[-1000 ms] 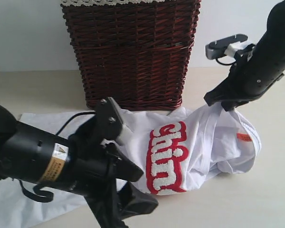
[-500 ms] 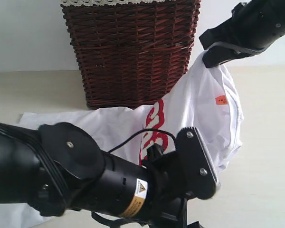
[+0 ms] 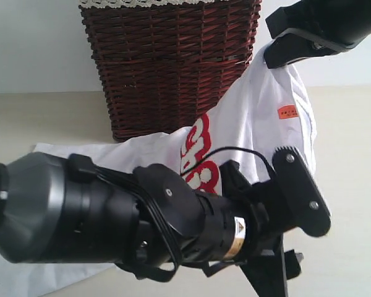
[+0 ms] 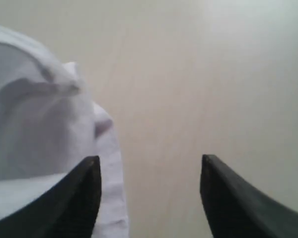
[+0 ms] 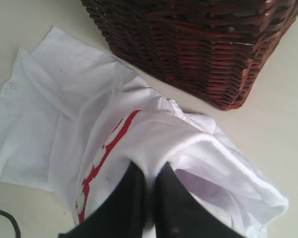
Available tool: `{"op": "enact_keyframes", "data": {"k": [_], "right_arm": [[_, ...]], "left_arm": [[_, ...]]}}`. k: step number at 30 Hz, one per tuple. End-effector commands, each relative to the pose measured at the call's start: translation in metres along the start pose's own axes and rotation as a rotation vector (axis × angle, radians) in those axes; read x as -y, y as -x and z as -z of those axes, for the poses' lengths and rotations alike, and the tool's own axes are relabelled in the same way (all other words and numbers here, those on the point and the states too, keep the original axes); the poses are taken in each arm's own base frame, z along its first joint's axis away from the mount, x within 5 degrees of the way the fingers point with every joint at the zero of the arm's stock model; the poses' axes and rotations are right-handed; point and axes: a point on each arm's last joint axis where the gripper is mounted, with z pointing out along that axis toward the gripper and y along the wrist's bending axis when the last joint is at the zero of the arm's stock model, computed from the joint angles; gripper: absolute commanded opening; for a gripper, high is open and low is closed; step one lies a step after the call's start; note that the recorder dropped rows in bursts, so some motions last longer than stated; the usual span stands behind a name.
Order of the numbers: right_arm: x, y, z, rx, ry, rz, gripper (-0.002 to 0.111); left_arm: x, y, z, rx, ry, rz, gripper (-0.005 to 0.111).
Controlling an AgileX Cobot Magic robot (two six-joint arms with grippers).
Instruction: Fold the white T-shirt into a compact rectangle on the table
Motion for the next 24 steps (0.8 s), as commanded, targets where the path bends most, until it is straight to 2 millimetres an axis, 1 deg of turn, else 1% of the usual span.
{"op": "enact_keyframes", "data": {"k": [1,3,4,6,9,10,11,13,14,15,16,18,19,21,24], "right_arm": [[-0.001,0.003,0.006,0.027,0.000,0.008,0.000],[-0.001,0.003,0.006,0.027,0.000,0.012,0.000],[-0.001,0.003,0.006,0.029,-0.001,0.014,0.000],[-0.001,0.003,0.006,0.031,-0.002,0.018,0.000],[-0.001,0.004,0.006,0.034,-0.003,0.018,0.000],[-0.001,0.004,0.006,0.034,-0.003,0.018,0.000],[-0.001,0.004,0.006,0.034,-0.003,0.018,0.000],[-0.001,0.003,0.006,0.029,-0.001,0.019,0.000],[-0.001,0.003,0.006,0.026,0.000,0.019,0.000],[-0.001,0.003,0.006,0.023,0.001,0.019,0.000],[-0.001,0.003,0.006,0.023,0.001,0.019,0.000],[-0.001,0.003,0.006,0.027,-0.001,0.022,0.000],[-0.001,0.004,0.006,0.034,-0.004,0.024,0.000],[-0.001,0.004,0.006,0.041,-0.007,0.026,0.000],[-0.001,0.004,0.006,0.038,-0.005,0.026,0.000]], "left_arm": [[-0.002,-0.003,-0.007,-0.027,0.074,0.012,0.038],[-0.010,-0.003,-0.005,-0.037,0.150,0.063,0.012],[-0.013,-0.003,-0.004,-0.038,0.159,0.077,0.000],[-0.015,-0.002,-0.001,-0.030,0.131,0.146,0.001],[-0.015,-0.001,-0.001,0.001,0.020,0.242,0.000],[-0.015,-0.002,-0.002,0.006,0.000,0.269,0.000],[-0.020,-0.004,-0.002,0.000,0.020,0.310,0.000],[-0.032,-0.010,-0.001,-0.030,0.118,0.331,0.000],[-0.042,-0.016,0.001,-0.066,0.224,0.376,0.000],[-0.052,-0.023,0.004,-0.119,0.344,0.410,0.000],[-0.062,-0.030,0.009,-0.192,0.447,0.408,0.000],[-0.070,-0.038,0.016,-0.349,0.502,0.373,0.000],[-0.073,-0.041,0.018,-0.416,0.483,0.347,0.000],[-0.068,-0.036,0.018,-0.472,0.367,0.385,0.000],[-0.055,-0.018,0.015,-0.446,0.180,0.365,0.000]]}}
